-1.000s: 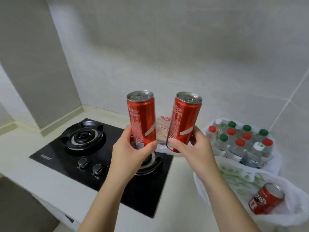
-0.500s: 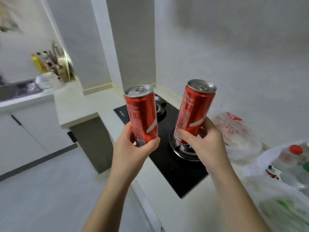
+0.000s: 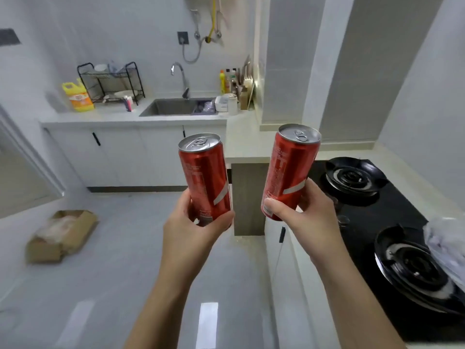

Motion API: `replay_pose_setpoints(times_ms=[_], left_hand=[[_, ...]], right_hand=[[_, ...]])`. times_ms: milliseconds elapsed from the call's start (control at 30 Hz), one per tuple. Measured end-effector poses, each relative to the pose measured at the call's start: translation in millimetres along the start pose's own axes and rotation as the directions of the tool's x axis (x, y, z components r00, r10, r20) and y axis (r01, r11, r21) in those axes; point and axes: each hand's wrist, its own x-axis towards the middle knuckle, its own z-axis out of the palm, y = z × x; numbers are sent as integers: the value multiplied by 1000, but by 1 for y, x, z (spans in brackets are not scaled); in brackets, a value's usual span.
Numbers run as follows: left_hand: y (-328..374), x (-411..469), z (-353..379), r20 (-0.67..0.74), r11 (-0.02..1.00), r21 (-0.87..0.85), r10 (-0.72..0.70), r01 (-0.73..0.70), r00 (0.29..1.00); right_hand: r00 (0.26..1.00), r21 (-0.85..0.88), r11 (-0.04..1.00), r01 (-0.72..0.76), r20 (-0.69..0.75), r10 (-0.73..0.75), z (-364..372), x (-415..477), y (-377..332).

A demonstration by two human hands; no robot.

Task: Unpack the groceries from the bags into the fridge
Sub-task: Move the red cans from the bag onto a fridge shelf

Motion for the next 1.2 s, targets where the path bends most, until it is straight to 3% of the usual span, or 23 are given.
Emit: replay_pose_setpoints(times_ms=[167, 433, 600, 800, 967, 1200], left_hand=[[-11, 1, -84, -203, 996, 68, -42, 56, 978], [-30, -17, -207, -448, 977, 207, 40, 60, 893], [-32, -41, -244, -583, 976, 138, -57, 168, 810], [-28, -65, -262, -774, 966, 85, -91, 245, 626], [-11, -84, -263, -885, 959, 97, -40, 268, 464], [6, -112, -247, -959, 940, 135, 45, 313, 279]], right_hand=[[985, 69, 994, 79, 146, -89, 90, 1, -24], [904, 133, 987, 93, 404, -140, 215, -17, -59], [815, 206, 976, 72, 552, -176, 269, -29, -74], [630, 306, 946, 107, 715, -302, 317, -36, -92], [438, 382, 920, 88, 815, -380, 340, -41, -111], [248, 465, 882, 82, 847, -470, 351, -58, -118]])
